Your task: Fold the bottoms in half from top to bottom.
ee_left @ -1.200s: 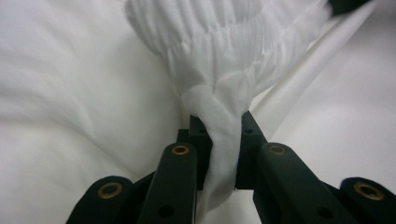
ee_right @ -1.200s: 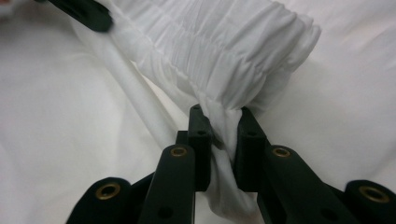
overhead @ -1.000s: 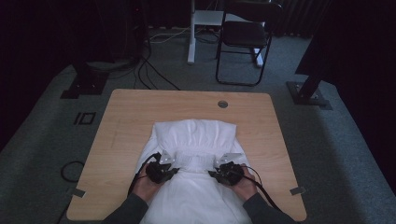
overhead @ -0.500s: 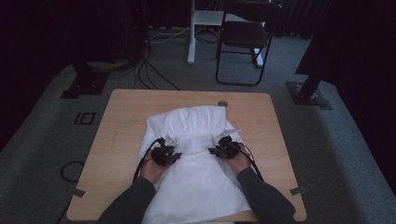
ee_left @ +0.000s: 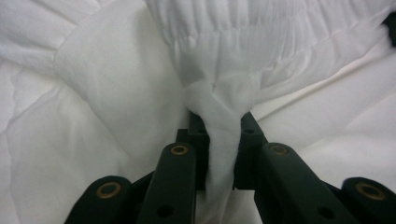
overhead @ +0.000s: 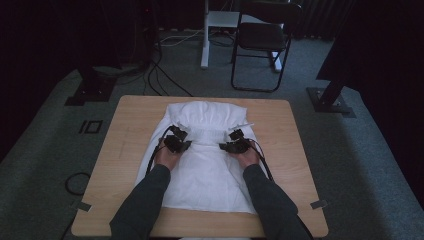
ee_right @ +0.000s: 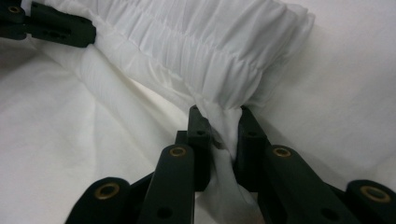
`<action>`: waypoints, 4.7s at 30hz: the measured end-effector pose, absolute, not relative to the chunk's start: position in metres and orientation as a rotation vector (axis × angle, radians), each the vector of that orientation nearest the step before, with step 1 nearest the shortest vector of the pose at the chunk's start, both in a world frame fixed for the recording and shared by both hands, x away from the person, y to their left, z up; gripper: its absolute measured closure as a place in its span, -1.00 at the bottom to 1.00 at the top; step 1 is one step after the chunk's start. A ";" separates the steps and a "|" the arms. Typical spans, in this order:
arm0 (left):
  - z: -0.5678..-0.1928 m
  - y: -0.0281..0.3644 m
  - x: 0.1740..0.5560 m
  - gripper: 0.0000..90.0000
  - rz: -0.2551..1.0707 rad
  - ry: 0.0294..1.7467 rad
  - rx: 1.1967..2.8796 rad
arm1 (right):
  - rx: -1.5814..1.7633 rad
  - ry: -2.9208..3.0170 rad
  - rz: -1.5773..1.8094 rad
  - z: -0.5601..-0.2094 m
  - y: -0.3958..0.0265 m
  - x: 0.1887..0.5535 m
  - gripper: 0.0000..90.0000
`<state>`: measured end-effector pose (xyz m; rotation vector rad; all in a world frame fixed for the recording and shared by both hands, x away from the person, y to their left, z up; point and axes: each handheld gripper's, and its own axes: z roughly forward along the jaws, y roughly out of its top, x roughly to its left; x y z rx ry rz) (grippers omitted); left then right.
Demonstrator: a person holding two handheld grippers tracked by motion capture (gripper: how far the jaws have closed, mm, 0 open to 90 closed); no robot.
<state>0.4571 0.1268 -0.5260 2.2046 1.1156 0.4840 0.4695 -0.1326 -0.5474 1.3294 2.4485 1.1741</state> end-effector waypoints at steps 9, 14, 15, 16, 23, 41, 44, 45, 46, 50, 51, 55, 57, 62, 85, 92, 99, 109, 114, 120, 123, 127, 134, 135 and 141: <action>-0.437 0.137 0.407 0.88 0.557 0.891 1.971 | 1.043 2.268 1.402 -0.466 -0.154 0.436 0.78; -0.427 0.143 0.377 0.86 0.551 0.812 1.970 | 0.912 2.252 1.412 -0.441 -0.158 0.401 0.78; -0.434 0.145 0.373 0.85 0.534 0.814 1.977 | 0.905 2.268 1.407 -0.446 -0.157 0.395 0.78; -0.444 0.147 0.369 0.84 0.514 0.813 1.995 | 0.903 2.290 1.398 -0.453 -0.156 0.389 0.77; -0.531 0.148 0.361 0.77 0.337 0.941 2.121 | 1.059 2.411 1.301 -0.537 -0.148 0.367 0.74; -0.517 0.162 0.409 1.00 0.263 1.111 2.026 | 1.312 2.271 1.333 -0.524 -0.174 0.405 0.76; -0.533 0.151 0.419 1.00 0.217 1.117 2.081 | 1.355 2.337 1.217 -0.543 -0.162 0.421 0.67; -0.537 0.149 0.419 0.97 0.215 1.101 2.097 | 1.346 2.363 1.223 -0.548 -0.159 0.423 0.66; -0.539 0.148 0.417 0.96 0.211 1.094 2.098 | 1.343 2.379 1.214 -0.552 -0.156 0.423 0.66; -0.535 0.148 0.398 0.91 0.199 1.022 2.085 | 1.297 2.414 1.296 -0.550 -0.161 0.412 0.60; -0.534 0.148 0.391 0.89 0.196 0.989 2.085 | 1.265 2.421 1.331 -0.548 -0.162 0.406 0.59; -0.533 0.148 0.363 0.77 0.167 0.843 2.123 | 1.071 2.481 1.397 -0.540 -0.164 0.377 0.48; -0.534 0.152 0.358 0.70 0.170 0.846 2.113 | 1.005 2.484 1.403 -0.537 -0.165 0.366 0.45; -0.537 0.151 0.360 0.64 0.165 0.881 2.124 | 1.048 2.390 1.482 -0.525 -0.164 0.365 0.43; -0.517 0.161 0.430 0.27 0.514 1.011 2.038 | 1.151 2.231 1.239 -0.521 -0.156 0.428 0.14; -0.546 0.169 0.448 0.26 0.473 1.093 2.028 | 1.240 2.257 1.100 -0.548 -0.156 0.456 0.05; -0.554 0.173 0.440 0.27 0.458 1.109 2.008 | 1.213 2.252 1.080 -0.560 -0.156 0.451 0.05; -0.556 0.169 0.405 0.27 0.469 1.109 2.013 | 1.171 2.247 1.108 -0.564 -0.161 0.422 0.05; -0.556 0.165 0.389 0.27 0.466 1.107 2.013 | 1.158 2.256 1.113 -0.565 -0.165 0.406 0.05; -0.558 0.161 0.364 0.27 0.449 1.117 1.997 | 1.150 2.271 1.127 -0.566 -0.173 0.384 0.05; -0.558 0.161 0.354 0.26 0.430 1.130 1.978 | 1.154 2.277 1.141 -0.566 -0.176 0.376 0.05; -0.559 0.163 0.341 0.26 0.392 1.151 1.948 | 1.147 2.290 1.147 -0.567 -0.178 0.366 0.05; -0.534 0.176 0.350 0.03 0.450 1.160 1.871 | 1.150 2.305 1.178 -0.567 -0.182 0.364 0.05; -0.526 0.181 0.358 -0.01 0.464 1.169 1.848 | 1.150 2.306 1.178 -0.567 -0.182 0.364 0.05; -0.498 0.201 0.427 -0.27 0.568 1.268 1.816 | 1.149 2.305 1.178 -0.567 -0.182 0.364 0.05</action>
